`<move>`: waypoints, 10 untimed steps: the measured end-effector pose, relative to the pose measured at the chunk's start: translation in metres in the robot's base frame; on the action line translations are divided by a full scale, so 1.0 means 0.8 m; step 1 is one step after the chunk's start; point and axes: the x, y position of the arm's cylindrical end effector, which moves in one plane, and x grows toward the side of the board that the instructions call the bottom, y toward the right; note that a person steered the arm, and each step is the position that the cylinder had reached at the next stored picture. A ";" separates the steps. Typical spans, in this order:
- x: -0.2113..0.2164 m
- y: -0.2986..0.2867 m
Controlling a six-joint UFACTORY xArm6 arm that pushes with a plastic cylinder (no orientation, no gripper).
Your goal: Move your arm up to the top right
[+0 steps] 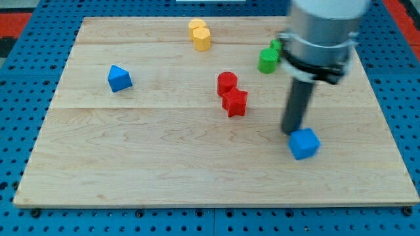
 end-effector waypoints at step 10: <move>-0.383 -0.046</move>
